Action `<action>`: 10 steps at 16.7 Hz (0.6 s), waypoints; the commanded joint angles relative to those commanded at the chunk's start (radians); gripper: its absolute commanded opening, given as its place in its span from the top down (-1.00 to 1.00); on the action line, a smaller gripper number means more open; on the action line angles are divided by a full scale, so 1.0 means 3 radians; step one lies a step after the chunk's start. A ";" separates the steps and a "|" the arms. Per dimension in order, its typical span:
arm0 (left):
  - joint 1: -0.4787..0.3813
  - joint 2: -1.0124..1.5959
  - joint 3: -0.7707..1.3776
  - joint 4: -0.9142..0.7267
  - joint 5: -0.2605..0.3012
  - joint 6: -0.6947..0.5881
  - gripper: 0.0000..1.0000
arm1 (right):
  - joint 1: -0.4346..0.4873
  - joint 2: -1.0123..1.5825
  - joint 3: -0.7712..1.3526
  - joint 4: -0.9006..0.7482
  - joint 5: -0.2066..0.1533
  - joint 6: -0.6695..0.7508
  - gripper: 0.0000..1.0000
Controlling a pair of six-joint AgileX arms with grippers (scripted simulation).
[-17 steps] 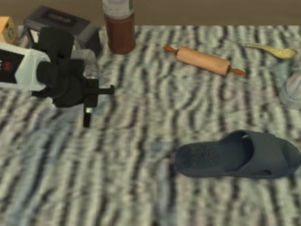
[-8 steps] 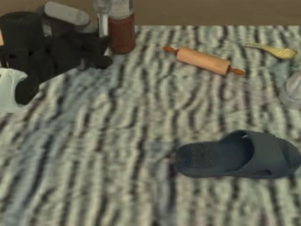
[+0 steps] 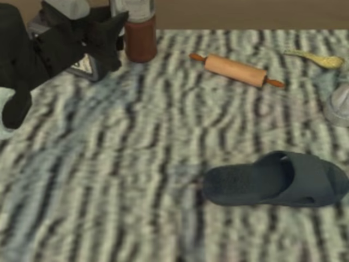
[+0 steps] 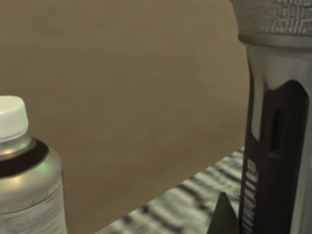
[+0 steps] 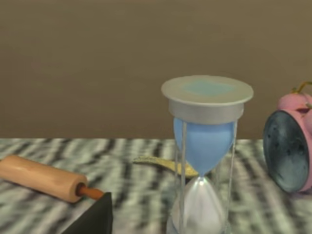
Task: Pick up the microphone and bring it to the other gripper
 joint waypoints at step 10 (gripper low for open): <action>-0.0657 -0.0338 -0.0084 -0.0148 -0.0677 -0.0017 1.00 | 0.0000 0.0000 0.0000 0.0000 0.0000 0.0000 -1.00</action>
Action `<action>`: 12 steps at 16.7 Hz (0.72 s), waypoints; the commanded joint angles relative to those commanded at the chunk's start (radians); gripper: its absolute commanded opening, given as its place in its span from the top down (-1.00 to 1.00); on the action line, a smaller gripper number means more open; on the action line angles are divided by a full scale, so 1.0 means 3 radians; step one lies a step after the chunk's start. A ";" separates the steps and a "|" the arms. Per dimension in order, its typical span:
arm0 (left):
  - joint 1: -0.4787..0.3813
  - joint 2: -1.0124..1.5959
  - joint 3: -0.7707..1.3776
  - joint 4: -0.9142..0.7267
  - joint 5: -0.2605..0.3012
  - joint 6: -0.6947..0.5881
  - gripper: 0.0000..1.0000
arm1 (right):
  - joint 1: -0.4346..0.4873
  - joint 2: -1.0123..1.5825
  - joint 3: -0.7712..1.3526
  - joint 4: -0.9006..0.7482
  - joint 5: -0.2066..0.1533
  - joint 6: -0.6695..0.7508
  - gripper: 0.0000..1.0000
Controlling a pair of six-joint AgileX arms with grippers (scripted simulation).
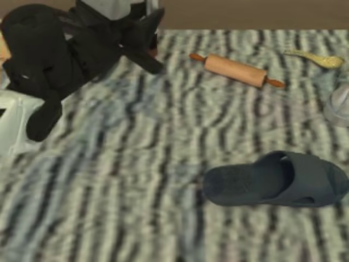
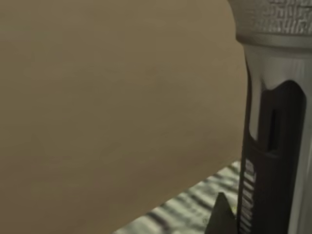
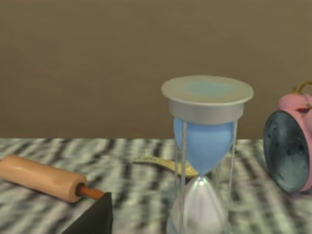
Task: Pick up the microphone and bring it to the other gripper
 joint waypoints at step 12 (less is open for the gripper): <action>-0.0803 -0.0479 -0.0116 -0.0175 -0.0850 -0.0033 1.00 | 0.0000 0.0000 0.0000 0.0000 0.0000 0.0000 -1.00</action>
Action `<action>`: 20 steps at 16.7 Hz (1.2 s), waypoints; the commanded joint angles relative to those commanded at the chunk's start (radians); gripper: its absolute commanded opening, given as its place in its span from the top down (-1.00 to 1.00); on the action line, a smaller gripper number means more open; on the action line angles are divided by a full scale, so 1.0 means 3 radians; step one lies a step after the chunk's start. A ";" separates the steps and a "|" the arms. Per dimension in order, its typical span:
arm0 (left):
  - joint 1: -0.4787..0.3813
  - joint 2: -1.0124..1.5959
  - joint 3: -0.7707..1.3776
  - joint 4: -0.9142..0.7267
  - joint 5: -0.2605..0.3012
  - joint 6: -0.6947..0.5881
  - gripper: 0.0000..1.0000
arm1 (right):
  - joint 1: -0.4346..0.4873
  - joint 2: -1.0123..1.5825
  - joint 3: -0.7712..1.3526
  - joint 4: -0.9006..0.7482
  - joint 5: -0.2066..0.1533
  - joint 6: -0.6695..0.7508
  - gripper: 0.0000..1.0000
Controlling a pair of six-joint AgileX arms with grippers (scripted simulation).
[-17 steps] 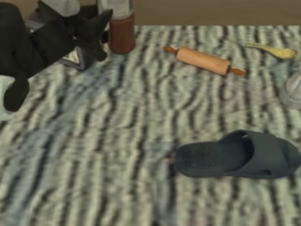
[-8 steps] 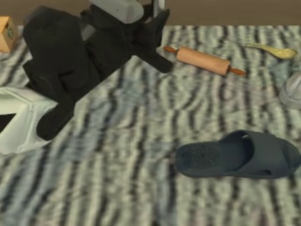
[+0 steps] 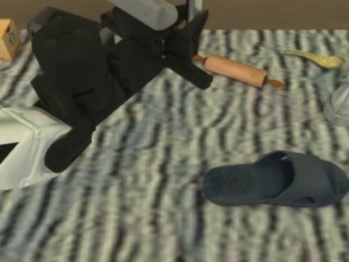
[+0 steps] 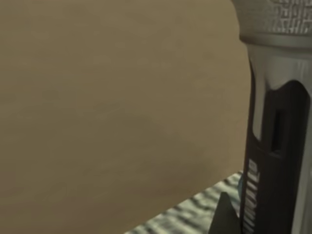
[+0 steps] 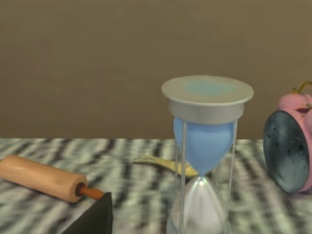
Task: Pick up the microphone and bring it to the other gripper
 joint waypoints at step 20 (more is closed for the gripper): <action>-0.0009 -0.0008 -0.0012 -0.0004 -0.0008 -0.0002 1.00 | 0.1883 0.2799 0.1865 0.0794 0.0477 0.0004 -1.00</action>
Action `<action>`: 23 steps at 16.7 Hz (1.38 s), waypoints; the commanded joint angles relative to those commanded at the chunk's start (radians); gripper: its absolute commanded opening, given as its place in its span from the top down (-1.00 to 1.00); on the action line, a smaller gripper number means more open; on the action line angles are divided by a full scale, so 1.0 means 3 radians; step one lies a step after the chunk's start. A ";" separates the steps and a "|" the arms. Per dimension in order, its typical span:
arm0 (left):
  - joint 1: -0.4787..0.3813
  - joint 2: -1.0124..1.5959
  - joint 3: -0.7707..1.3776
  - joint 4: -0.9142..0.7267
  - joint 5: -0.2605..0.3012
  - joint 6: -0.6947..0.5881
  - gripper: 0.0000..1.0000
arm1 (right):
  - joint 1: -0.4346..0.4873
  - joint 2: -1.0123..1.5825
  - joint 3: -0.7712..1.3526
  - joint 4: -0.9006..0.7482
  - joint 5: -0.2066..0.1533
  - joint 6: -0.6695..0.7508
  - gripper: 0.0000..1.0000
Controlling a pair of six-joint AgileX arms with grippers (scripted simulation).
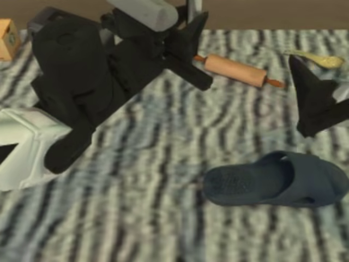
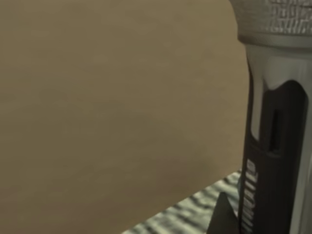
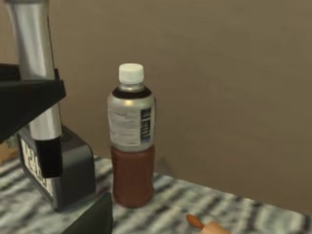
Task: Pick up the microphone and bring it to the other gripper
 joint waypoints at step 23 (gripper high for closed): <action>0.0000 0.0000 0.0000 0.0000 0.0000 0.0000 1.00 | 0.0569 0.2366 0.1712 0.0655 0.0023 -0.0002 -1.00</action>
